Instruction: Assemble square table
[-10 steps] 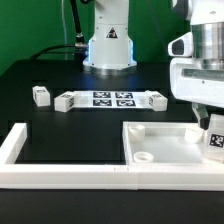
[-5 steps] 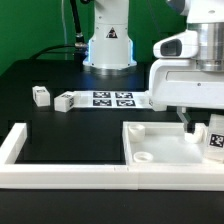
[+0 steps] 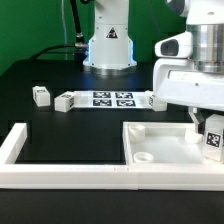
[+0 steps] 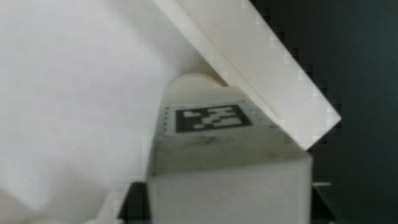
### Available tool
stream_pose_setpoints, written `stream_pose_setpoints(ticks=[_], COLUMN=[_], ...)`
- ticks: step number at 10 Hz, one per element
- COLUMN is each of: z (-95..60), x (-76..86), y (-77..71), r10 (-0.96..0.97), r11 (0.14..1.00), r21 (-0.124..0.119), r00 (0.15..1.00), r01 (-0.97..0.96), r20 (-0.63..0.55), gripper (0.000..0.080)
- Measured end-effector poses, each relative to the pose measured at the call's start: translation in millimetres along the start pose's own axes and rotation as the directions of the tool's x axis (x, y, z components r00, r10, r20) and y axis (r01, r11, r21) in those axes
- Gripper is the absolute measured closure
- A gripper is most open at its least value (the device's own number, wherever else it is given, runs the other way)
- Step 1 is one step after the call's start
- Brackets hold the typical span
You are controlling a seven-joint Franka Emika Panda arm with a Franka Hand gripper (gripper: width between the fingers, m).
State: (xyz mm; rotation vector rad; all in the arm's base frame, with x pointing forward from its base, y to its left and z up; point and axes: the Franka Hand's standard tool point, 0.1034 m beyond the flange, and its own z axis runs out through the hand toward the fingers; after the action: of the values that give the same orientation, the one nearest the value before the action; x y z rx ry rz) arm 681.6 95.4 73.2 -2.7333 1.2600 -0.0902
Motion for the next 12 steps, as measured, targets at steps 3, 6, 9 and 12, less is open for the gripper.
stream_pose_setpoints(ticks=[3, 6, 9, 12], z=[0.4, 1.0, -0.5, -1.3], x=[-0.6, -6.1, -15.1, -13.5], y=[6.2, 11.6, 11.7, 4.2], r10=[0.470, 0.779, 0.594, 0.248], r11=[0.881, 0.612, 0.802, 0.968], r21=[0.041, 0.100, 0.018, 0.006], r00=[0.882, 0.620, 0.801, 0.966], r01=[-0.470, -0.785, -0.597, -0.249], r20=[0.019, 0.100, 0.078, 0.075], gripper=[0.0504, 0.0504, 0.0413, 0.0164])
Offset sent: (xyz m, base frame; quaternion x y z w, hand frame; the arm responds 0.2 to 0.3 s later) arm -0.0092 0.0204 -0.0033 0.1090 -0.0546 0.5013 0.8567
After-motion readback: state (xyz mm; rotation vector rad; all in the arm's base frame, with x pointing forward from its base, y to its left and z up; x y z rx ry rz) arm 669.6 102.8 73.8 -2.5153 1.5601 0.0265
